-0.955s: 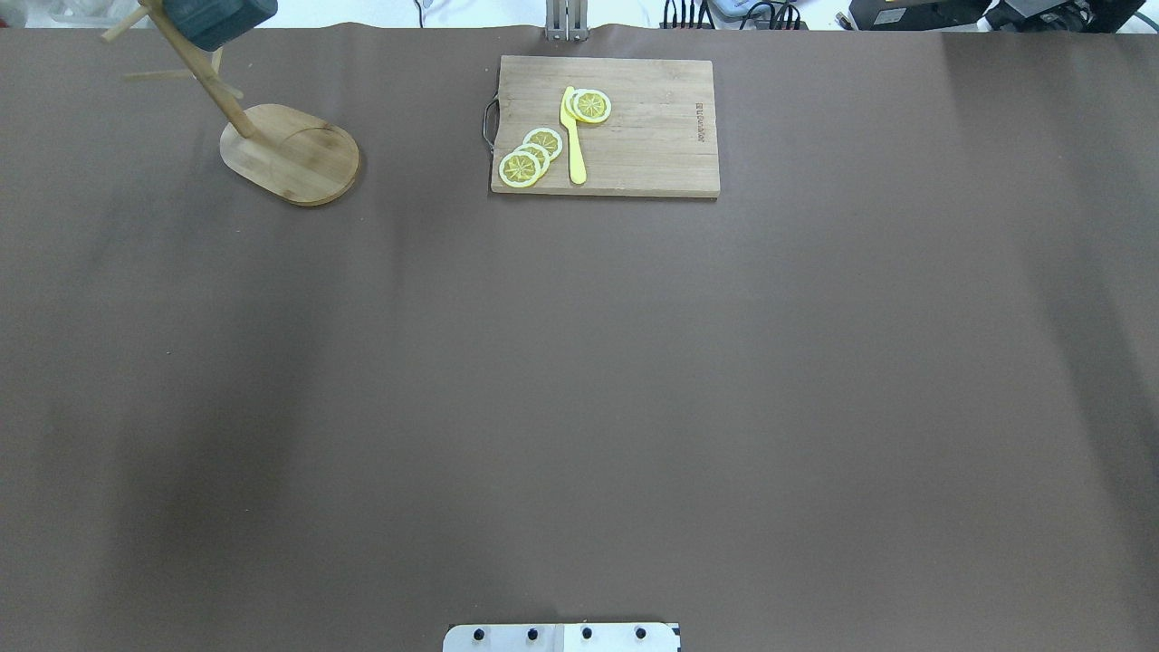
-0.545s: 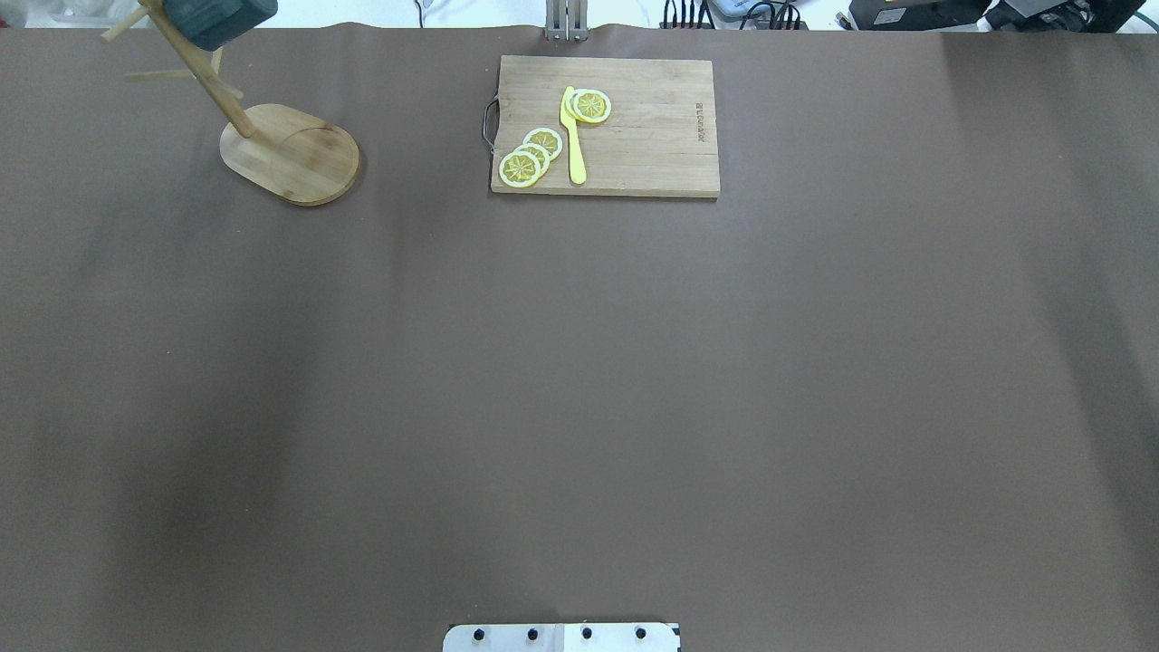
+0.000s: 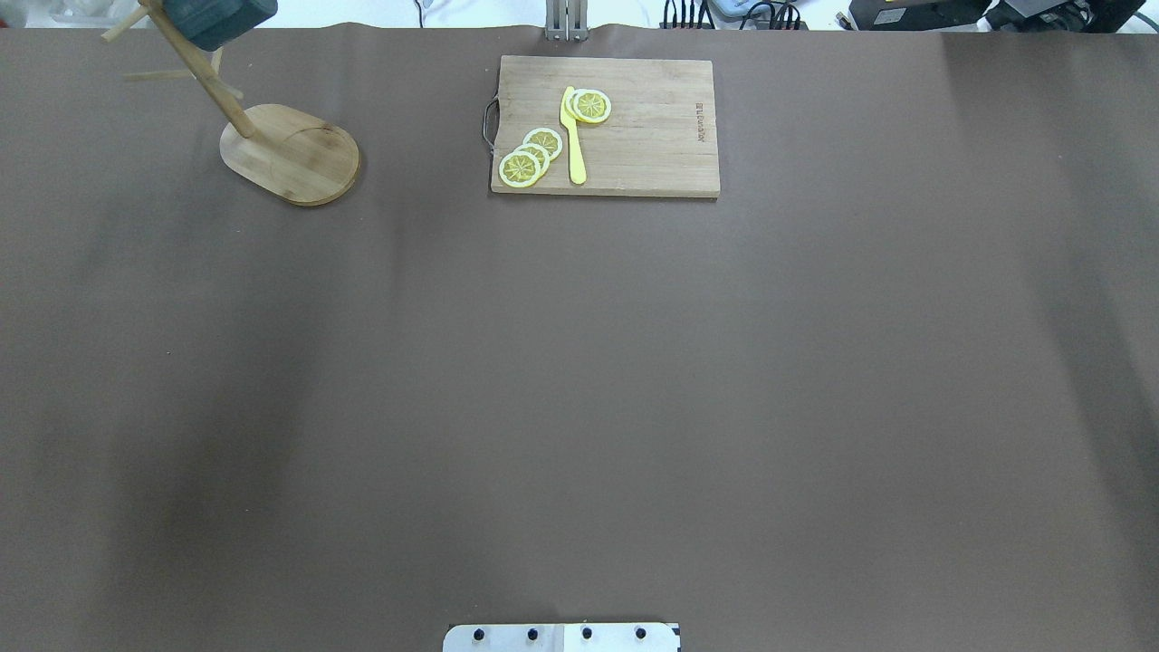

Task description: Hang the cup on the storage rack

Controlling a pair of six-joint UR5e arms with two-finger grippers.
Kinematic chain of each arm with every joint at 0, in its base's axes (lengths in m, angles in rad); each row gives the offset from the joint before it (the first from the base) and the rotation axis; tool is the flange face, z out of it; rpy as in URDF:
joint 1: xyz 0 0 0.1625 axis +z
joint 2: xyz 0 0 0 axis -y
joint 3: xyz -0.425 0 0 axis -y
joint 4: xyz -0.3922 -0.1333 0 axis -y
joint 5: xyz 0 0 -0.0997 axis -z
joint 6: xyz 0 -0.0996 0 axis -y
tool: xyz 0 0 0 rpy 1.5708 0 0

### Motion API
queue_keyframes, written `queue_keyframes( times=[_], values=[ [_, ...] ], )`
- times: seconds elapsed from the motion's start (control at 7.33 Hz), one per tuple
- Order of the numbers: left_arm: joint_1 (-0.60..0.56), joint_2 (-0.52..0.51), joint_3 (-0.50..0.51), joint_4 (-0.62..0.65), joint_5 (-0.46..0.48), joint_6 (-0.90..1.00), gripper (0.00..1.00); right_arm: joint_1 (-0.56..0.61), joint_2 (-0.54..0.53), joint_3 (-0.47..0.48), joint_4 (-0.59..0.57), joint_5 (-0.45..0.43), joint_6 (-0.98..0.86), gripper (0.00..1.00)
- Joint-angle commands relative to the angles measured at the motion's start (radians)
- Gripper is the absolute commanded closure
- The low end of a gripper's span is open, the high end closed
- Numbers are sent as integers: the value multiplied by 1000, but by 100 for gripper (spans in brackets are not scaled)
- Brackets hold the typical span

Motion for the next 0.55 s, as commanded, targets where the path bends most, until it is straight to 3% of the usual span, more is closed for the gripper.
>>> queue_keyframes(
  times=[0.0, 0.41],
  values=[
    [0, -4, 32, -75, 1, -2, 2, -28, 1, -2, -6, 25, 1, 0],
    [0, -2, 68, -108, -2, -2, 2, -112, 9, 1, 8, 28, -42, 0]
  ],
)
